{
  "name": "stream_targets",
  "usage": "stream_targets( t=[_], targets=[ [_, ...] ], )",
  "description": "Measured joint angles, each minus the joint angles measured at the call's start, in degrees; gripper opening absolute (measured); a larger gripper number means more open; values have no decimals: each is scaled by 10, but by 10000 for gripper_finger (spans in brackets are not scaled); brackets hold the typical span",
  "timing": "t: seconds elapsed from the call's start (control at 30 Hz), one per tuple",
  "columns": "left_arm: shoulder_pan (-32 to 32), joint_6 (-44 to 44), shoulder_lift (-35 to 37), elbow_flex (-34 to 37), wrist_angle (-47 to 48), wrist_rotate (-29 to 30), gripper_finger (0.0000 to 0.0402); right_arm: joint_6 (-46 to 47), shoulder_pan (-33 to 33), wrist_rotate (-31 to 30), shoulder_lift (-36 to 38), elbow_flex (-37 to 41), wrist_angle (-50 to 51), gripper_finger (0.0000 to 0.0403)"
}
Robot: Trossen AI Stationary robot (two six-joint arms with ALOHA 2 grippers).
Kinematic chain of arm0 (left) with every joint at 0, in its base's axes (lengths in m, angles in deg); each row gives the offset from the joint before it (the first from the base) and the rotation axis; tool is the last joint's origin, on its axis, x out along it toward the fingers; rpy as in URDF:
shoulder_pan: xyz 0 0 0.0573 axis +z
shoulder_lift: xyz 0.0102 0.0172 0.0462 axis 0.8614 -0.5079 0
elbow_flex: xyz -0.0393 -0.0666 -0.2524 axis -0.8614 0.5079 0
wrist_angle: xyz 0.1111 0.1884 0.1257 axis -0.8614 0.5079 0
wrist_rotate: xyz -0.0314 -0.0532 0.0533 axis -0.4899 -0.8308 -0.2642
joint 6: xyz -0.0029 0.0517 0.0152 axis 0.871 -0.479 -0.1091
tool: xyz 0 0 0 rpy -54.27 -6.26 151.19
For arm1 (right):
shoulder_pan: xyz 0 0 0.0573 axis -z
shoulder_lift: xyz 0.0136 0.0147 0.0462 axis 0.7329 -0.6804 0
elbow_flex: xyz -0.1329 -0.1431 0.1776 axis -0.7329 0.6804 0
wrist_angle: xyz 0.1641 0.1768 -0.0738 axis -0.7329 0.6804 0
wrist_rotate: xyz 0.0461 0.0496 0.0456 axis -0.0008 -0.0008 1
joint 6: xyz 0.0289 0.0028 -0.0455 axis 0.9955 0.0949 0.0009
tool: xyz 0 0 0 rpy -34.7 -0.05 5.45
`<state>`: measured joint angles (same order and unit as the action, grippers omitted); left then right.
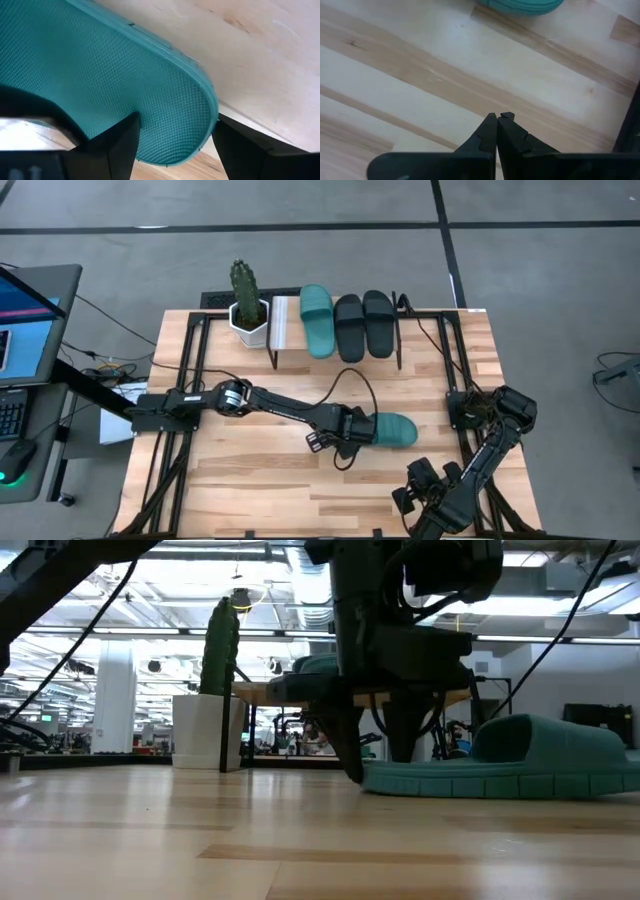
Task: Pick and place slides into the shelf
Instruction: Put the green slipper on the shelf beside the green slipper
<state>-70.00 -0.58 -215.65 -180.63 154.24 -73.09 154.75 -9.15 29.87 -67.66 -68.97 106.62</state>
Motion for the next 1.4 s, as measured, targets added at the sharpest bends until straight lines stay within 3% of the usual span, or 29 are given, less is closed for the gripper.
stream_targets(
  t=[0.13, 0.23, 0.33, 0.47, 0.5, 0.97, 1.4],
  targets=[
    [-3, 21, -7, 0, -11, 2, 227, 0, -6, 0, 0, 0, 0, 0],
    [-6, 47, -11, 1, -14, 18, 198, 0, -9, 0, 0, 0, 0, 0],
    [-13, 85, -18, 0, -6, 31, 139, 0, -12, 0, 0, 0, 3, 0],
    [-16, 121, -18, 0, 17, 9, 33, -1, -15, -2, 0, 0, 8, 0],
    [-16, 135, -18, 0, 17, 1, 22, -1, -15, -1, 0, 0, 9, 0],
    [-36, 279, -4, 0, 35, -9, 14, -20, -28, -2, 0, 0, 29, 0],
    [-62, 404, -9, -76, 119, -67, 7, -19, -68, -2, 0, 0, 25, 0]
  ],
)
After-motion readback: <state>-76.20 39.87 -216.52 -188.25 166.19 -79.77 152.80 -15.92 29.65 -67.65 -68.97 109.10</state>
